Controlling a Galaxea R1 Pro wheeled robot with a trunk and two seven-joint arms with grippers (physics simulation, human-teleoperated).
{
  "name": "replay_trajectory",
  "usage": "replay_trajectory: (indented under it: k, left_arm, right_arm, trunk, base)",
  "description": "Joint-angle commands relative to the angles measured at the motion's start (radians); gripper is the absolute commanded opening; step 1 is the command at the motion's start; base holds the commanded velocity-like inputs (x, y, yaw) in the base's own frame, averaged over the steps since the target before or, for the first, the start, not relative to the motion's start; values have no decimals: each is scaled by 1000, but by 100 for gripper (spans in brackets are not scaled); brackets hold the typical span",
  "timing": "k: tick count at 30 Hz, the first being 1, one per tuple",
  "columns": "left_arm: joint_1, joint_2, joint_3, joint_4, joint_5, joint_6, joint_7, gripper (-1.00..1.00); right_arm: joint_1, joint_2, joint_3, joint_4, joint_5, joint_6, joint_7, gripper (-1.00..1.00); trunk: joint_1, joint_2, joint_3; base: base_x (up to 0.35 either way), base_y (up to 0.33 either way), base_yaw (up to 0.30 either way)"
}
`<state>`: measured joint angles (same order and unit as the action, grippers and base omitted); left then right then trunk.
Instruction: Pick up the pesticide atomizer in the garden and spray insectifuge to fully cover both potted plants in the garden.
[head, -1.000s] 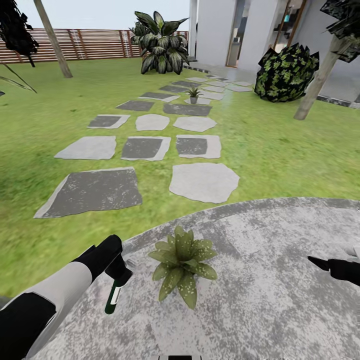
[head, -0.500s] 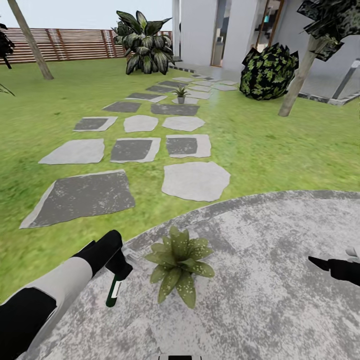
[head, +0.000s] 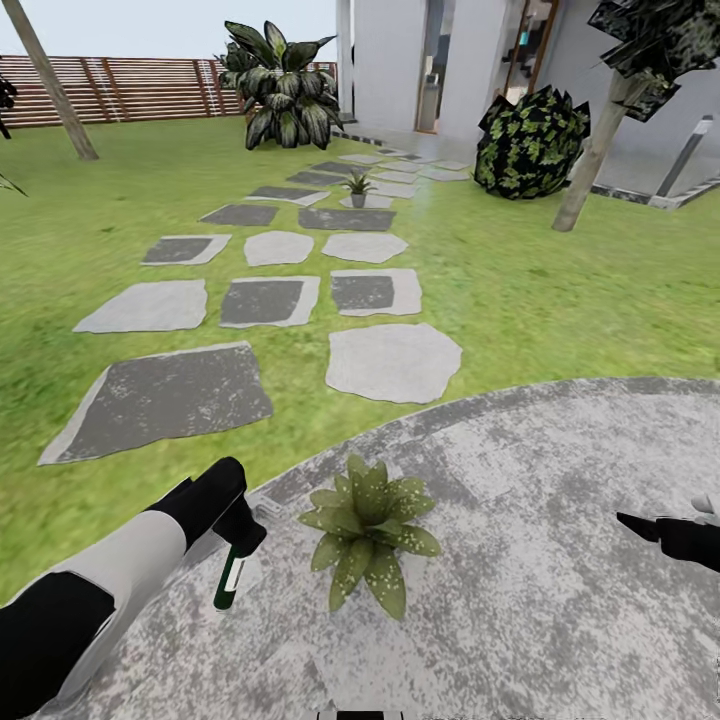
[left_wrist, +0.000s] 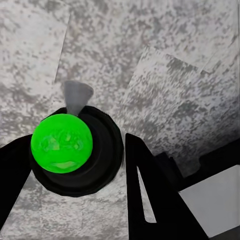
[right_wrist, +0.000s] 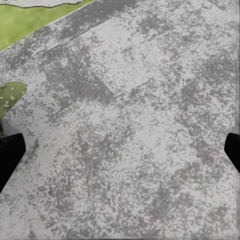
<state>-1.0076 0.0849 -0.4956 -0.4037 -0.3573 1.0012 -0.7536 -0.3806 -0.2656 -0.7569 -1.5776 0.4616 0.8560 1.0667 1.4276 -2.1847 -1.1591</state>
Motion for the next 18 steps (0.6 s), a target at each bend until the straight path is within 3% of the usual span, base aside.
replay_trajectory:
  k: [1, 9, 18]
  left_arm:
    - [-3, 1, -3, -3, -9, 2, -11, -100]
    - [-12, -7, -3, -3, -8, 2, -11, -100]
    - [-20, -8, -4, -3, -9, 3, -11, -100]
  right_arm:
    - [-1, 0, -1, -1, 9, 5, 10, 100]
    - [-1, 0, -1, -1, 9, 5, 9, 100]
    - [-1, -1, -1, -1, 9, 5, 7, 100]
  trunk:
    - [0, 0, -1]
    - [0, 0, -1]
    - [0, 0, -1]
  base:
    - [1, 2, -241]
    - [46, 19, -252]
    - [40, 16, -37]
